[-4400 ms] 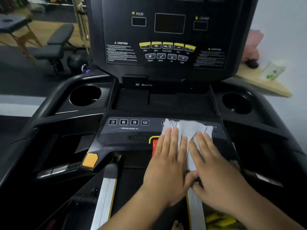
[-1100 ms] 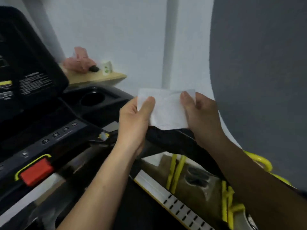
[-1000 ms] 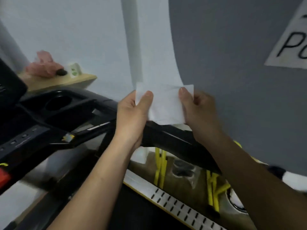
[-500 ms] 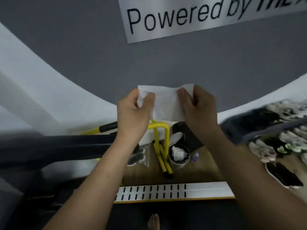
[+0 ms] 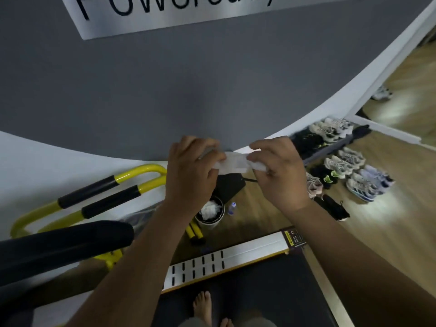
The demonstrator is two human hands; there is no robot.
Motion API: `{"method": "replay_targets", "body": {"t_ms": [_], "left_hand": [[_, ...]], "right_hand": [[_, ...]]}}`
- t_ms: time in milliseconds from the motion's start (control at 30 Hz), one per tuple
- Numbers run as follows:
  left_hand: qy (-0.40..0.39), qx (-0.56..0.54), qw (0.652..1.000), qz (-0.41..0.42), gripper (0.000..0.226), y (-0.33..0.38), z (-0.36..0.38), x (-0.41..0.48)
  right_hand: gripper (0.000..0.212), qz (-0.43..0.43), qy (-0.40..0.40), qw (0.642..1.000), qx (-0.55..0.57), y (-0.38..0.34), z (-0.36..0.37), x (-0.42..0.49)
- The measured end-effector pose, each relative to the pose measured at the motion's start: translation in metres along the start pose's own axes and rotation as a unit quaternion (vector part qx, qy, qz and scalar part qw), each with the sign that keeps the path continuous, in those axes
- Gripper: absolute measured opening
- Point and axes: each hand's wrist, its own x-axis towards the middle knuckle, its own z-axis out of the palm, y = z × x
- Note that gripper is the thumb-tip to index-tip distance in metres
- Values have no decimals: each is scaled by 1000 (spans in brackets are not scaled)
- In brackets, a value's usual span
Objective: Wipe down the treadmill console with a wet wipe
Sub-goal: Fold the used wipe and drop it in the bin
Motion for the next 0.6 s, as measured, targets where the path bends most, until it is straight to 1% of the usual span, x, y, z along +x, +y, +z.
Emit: {"method": "replay_targets", "body": {"t_ms": [133, 233, 300, 333, 400, 467, 533, 600], "left_hand": [[-23, -25, 999, -42, 21, -12, 26, 1], [-61, -7, 998, -17, 22, -18, 50, 3], [-79, 6, 997, -20, 24, -18, 67, 7], [-84, 15, 996, -35, 26, -19, 75, 10], [-95, 27, 991, -86, 29, -19, 95, 13], [-96, 15, 985, -143, 30, -19, 120, 18], [-88, -25, 971, -220, 30, -19, 148, 19], [-68, -64, 950, -297, 29, -22, 178, 18]], "right_hand": [[12, 5, -22, 999, -34, 24, 14, -6], [17, -18, -70, 996, -49, 53, 25, -7], [18, -2, -106, 993, -45, 75, 31, -7], [19, 15, -128, 991, -45, 86, 35, -8], [21, 47, -172, 983, -35, 109, 42, -10], [22, 61, -177, 982, -10, 135, 52, -14], [24, 82, -181, 980, 30, 157, 68, -19], [24, 138, -189, 969, 82, 175, 85, -25]]}}
